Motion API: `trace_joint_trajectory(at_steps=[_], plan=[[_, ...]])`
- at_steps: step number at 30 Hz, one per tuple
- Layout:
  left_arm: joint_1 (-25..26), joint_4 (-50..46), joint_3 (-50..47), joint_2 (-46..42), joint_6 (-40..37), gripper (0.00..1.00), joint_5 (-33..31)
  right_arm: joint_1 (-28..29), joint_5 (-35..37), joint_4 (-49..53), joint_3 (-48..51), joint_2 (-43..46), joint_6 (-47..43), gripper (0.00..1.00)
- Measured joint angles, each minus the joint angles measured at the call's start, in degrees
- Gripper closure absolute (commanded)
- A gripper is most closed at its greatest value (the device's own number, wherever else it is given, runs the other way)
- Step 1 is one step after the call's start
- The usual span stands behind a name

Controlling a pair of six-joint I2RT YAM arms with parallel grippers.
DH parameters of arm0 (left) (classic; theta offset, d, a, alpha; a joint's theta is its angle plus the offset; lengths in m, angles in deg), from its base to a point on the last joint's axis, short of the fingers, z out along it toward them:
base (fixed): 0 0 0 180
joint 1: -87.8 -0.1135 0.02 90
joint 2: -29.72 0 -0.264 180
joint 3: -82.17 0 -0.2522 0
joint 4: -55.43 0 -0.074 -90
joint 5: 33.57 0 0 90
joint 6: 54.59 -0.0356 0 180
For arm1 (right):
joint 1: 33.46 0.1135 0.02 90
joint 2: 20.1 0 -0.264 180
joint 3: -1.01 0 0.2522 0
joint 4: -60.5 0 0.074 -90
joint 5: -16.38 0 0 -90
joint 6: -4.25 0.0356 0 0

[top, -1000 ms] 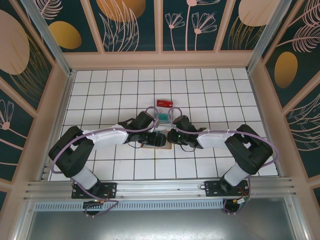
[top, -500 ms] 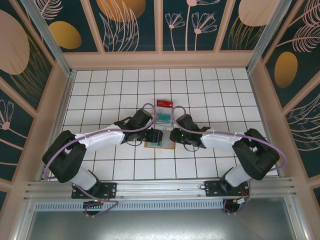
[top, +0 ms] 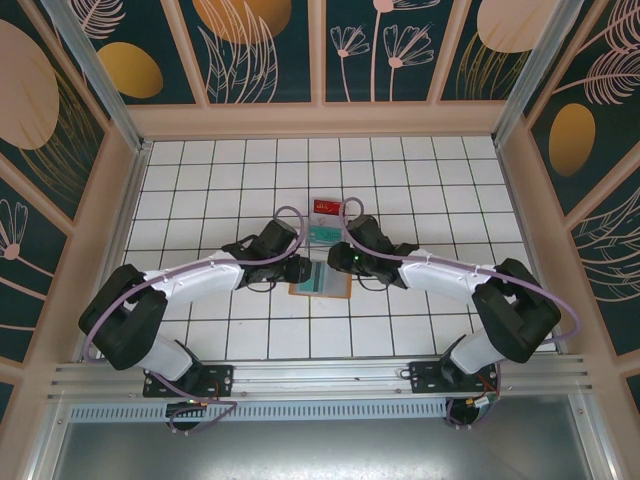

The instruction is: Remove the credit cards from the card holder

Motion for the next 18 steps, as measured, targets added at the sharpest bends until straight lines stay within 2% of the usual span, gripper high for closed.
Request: trace_joint_trajectory(at_steps=[8, 18], plan=[[0.00, 0.33, -2.12, 0.48, 0.20, 0.72, 0.17, 1.33, -0.48, -0.22, -1.66, -0.33, 0.07, 0.73], [0.00, 1.55, -3.13, 2.23, 0.85, 0.77, 1.55, 1.49, -7.15, -5.92, 0.63, -6.21, 3.28, 0.83]])
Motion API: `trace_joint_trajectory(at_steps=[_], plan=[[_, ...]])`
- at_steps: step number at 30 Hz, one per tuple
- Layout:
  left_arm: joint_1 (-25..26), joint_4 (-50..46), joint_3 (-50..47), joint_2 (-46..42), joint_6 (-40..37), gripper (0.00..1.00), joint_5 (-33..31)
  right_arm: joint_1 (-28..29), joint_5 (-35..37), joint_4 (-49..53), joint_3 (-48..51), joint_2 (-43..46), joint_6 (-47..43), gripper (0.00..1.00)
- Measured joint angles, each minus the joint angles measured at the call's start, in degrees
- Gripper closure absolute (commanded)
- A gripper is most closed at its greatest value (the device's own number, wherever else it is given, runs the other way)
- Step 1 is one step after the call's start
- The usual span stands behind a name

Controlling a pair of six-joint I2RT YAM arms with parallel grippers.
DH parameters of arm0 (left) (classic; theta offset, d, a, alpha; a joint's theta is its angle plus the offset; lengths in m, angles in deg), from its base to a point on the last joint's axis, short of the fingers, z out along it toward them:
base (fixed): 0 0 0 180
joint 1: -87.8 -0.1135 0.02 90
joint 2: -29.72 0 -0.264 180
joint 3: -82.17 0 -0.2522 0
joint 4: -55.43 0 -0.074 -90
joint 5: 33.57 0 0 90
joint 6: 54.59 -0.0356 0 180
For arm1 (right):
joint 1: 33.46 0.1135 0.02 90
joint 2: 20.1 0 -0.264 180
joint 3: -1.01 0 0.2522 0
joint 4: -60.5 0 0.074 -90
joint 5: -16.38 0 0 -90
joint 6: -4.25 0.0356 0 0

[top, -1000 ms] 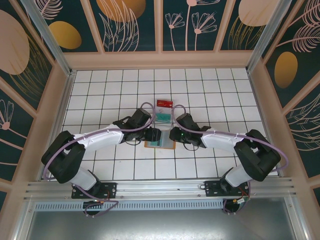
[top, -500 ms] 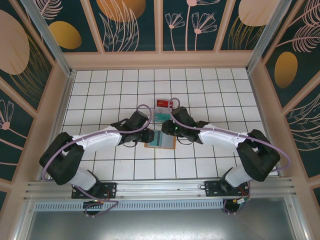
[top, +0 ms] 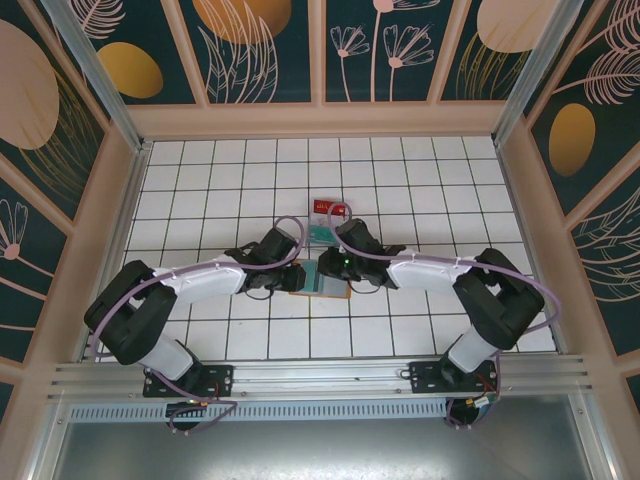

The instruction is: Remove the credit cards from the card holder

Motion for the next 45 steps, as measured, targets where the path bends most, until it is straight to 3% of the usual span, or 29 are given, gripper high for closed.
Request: trace_joint_trajectory(at_steps=[18, 29, 34, 45], plan=[[0.00, 0.44, -0.31, 1.11, 0.20, 0.79, 0.70, -0.61, -5.79, -5.57, 2.78, -4.63, 3.69, 0.89], [-0.02, 0.50, -0.33, 1.62, 0.39, 0.82, 1.40, -0.85, -7.15, -6.73, 2.78, -5.22, 3.91, 0.84], [-0.11, 0.50, -0.31, 1.68, 0.39, 0.83, 1.49, -1.11, -7.74, -7.06, 2.78, -5.70, 4.07, 0.99], [-0.11, 0.68, -0.28, 2.03, 0.63, 0.88, 1.09, -3.02, -8.35, -8.26, 5.53, -3.80, 4.04, 1.00]])
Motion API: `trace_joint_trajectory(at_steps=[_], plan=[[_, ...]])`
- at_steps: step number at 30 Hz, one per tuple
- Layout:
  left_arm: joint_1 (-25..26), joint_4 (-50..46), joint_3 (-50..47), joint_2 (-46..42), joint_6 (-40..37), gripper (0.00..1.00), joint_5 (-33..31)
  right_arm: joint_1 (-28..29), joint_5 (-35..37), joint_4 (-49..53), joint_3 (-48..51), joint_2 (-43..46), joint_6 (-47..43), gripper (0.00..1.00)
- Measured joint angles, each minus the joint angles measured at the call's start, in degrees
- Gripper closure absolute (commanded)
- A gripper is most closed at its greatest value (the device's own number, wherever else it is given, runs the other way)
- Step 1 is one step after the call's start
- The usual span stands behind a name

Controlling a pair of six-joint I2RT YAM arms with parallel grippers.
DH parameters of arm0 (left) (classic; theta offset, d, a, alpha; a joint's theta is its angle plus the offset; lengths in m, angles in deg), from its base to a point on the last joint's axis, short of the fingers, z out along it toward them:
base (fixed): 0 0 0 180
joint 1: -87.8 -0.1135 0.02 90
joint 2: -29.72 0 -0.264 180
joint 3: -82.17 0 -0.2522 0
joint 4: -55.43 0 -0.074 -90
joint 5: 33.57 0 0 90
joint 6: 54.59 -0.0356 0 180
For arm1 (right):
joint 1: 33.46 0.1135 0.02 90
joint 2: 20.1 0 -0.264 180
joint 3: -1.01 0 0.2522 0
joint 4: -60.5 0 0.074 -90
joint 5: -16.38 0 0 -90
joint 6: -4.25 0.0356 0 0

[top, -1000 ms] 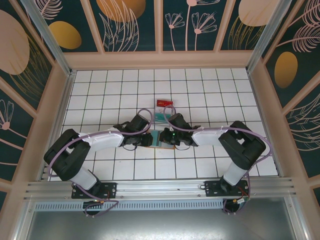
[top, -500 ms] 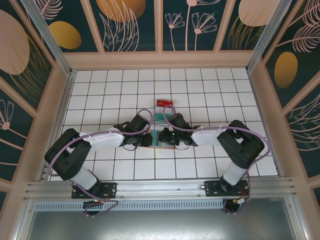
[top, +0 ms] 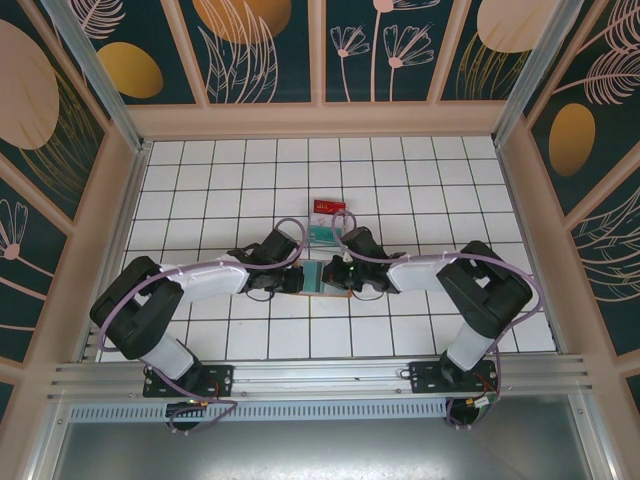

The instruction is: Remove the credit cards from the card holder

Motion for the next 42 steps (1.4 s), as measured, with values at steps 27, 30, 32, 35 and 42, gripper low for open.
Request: trace_joint_trajectory(at_steps=[27, 30, 32, 35, 42], plan=[[0.00, -0.02, 0.42, 0.42, 0.00, 0.88, 0.02, -2.82, -1.97, -4.09, 4.55, 2.03, -0.04, 0.99], [0.00, -0.02, 0.42, 0.44, 0.00, 0.88, 0.02, -3.98, -1.97, -4.11, 6.78, 4.13, -0.20, 1.00], [0.00, -0.02, 0.42, 0.44, -0.02, 0.88, 0.04, -5.01, -1.92, -3.91, 8.44, 5.84, -0.35, 1.00], [0.00, -0.02, 0.42, 0.44, 0.00, 0.88, 0.04, -6.56, -1.81, -3.48, 10.34, 8.39, -1.27, 1.00], [0.00, -0.02, 0.44, 0.42, -0.02, 0.88, 0.04, -10.27, -1.53, 1.75, 11.93, 17.20, -5.86, 1.00]])
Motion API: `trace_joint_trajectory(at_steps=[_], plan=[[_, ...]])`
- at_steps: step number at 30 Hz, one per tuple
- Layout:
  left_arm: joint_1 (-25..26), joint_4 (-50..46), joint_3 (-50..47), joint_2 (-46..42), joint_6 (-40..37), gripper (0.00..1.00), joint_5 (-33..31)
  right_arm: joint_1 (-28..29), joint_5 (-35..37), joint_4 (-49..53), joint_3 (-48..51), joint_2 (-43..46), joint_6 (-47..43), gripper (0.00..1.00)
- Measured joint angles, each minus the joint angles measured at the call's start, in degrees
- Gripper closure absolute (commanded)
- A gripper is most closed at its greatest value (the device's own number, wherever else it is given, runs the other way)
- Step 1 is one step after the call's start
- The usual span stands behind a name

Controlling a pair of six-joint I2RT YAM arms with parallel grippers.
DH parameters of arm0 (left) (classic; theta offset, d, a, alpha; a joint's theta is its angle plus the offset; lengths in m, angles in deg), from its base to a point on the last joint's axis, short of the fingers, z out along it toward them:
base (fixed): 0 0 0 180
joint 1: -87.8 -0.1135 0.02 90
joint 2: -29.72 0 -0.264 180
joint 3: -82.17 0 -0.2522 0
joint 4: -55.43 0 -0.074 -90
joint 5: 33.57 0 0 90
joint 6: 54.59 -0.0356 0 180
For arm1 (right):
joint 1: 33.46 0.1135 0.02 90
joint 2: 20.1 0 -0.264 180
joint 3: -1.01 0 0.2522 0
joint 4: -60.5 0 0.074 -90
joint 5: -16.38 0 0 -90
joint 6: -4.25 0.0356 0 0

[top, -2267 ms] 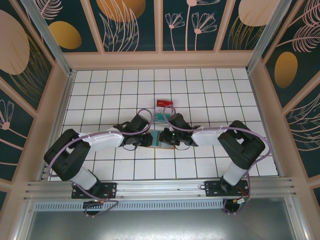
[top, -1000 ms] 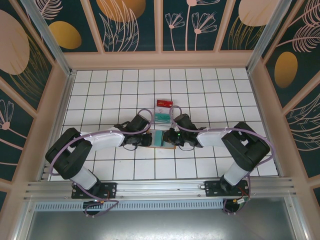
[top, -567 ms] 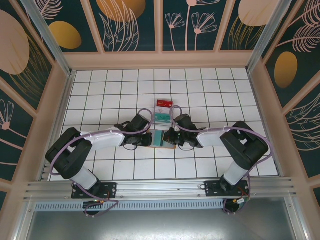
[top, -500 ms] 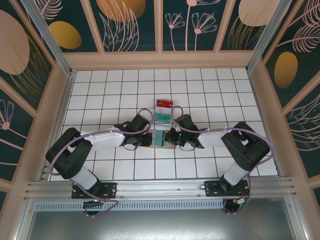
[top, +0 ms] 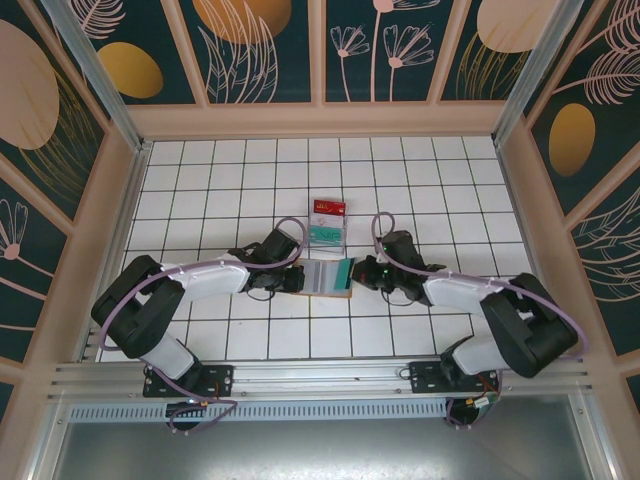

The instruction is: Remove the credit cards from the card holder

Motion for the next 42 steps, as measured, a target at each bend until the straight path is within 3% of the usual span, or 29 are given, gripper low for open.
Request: trace_joint_trajectory(at_steps=[6, 9, 14, 17, 18, 22, 30, 42], plan=[[0.00, -0.02, 0.09, 0.00, 0.04, 0.84, -0.04, -0.74, 2.58, 11.63, -7.15, 4.15, -9.03, 1.00], [0.02, 0.02, 0.15, -0.22, 0.28, 0.67, -0.04, -0.74, 5.05, 17.14, -13.84, 4.13, -15.52, 1.00], [0.04, -0.09, 0.39, -2.21, 1.22, 0.47, -2.21, -0.61, 9.49, 24.15, -24.68, 1.62, -27.89, 1.00], [0.02, -0.31, 0.39, -4.39, 2.21, 0.35, -3.87, 0.11, 12.20, 28.09, -31.30, -2.23, -35.43, 1.00], [0.02, -0.35, 0.39, -5.27, 2.60, 0.26, -4.48, 0.61, 13.20, 29.92, -34.14, -4.28, -38.21, 1.00], [0.00, -0.55, 0.33, -9.16, 4.28, 0.05, -7.67, 2.49, 16.94, 35.12, -43.50, -12.17, -46.99, 1.00], [0.00, -2.40, -1.95, -16.94, 7.39, 0.02, -15.15, 5.14, 21.64, 43.36, -55.36, -23.54, -59.54, 1.00], [0.00, -5.03, -4.66, -22.51, 9.94, 0.02, -21.73, 12.15, 30.49, 43.87, -54.97, -26.08, -70.64, 1.00]])
